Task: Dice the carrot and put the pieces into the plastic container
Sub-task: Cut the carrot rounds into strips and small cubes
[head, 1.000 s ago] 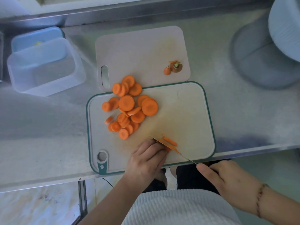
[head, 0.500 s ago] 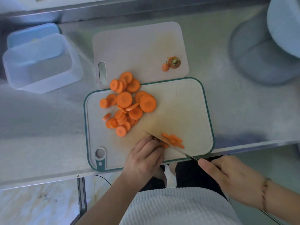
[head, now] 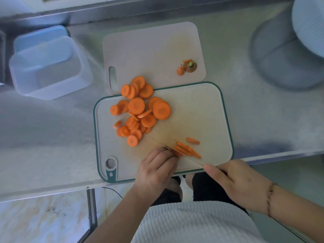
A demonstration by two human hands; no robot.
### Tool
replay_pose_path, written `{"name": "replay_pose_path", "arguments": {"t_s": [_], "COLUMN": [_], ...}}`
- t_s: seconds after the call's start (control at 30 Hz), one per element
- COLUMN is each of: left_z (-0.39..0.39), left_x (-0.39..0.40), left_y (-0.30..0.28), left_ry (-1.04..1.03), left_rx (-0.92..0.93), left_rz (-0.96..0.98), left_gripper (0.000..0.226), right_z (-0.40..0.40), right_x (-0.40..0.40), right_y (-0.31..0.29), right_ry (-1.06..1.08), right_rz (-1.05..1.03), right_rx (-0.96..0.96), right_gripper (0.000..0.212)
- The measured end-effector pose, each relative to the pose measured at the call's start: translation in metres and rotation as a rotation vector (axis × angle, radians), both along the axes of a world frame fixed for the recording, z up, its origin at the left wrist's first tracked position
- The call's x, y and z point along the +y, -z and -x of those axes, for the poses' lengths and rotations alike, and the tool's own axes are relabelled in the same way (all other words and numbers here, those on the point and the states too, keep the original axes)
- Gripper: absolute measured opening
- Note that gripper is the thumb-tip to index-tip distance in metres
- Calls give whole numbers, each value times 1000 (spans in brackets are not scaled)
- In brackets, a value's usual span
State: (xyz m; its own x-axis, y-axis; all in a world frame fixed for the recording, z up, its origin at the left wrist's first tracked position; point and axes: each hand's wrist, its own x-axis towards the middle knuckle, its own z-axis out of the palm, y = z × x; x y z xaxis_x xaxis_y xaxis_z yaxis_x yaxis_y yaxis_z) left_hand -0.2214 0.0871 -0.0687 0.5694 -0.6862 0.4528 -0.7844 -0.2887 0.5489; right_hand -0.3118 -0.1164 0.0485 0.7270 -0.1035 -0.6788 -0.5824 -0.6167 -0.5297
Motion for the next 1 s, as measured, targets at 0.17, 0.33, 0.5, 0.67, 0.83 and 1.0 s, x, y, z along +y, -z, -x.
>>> {"name": "replay_pose_path", "arguments": {"t_s": [0.17,0.33,0.5,0.67,0.83,1.0], "left_z": [-1,-1,-2,-5,-22,-43], "left_x": [2,1,-1,4,-15,-48], "left_y": [0,1,0,-3,-40,-35], "left_ry": [10,1,39,93,180,590], "left_rx": [-13,-7,17,31,38,-191], "left_rz": [25,6,34,-20,-109,-330], "left_gripper": [12,11,15,13,11,29], "right_z": [8,14,-4,16,38,46], "right_x": [-1,-2,5,-11,-34,-43], "right_y": [-11,8,18,2,-19,-12], "right_ry": [-20,-26,-22,119,488,631], "right_rz": [13,59,27,-97,-171,-205], "right_rx": [4,52,45,51,83,90], "right_gripper": [50,72,69,75,76,69]}}
